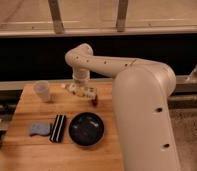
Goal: Place the bottle in the ceramic bowl
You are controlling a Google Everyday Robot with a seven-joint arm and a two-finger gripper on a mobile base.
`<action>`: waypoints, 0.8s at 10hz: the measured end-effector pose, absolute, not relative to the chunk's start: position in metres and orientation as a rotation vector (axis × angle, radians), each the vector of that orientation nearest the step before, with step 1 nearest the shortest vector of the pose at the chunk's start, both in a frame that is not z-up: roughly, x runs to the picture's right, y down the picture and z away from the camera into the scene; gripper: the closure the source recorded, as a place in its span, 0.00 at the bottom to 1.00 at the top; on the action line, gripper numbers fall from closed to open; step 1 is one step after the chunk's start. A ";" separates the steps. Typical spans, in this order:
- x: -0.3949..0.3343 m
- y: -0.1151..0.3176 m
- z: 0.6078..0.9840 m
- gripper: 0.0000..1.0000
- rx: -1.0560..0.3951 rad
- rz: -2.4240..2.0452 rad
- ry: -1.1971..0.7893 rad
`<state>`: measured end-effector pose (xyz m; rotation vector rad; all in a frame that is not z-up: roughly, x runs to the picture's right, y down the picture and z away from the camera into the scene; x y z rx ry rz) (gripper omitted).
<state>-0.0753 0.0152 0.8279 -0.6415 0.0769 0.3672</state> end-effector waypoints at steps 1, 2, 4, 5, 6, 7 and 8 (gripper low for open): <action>-0.068 0.018 0.821 1.00 -0.634 0.385 0.088; -0.062 0.021 0.815 1.00 -0.630 0.407 0.099; -0.060 0.031 0.805 1.00 -0.626 0.425 0.122; -0.067 0.042 0.800 1.00 -0.638 0.427 0.121; -0.069 0.051 0.798 1.00 -0.651 0.430 0.128; -0.072 0.063 0.795 1.00 -0.670 0.432 0.134; -0.074 0.072 0.792 1.00 -0.683 0.432 0.141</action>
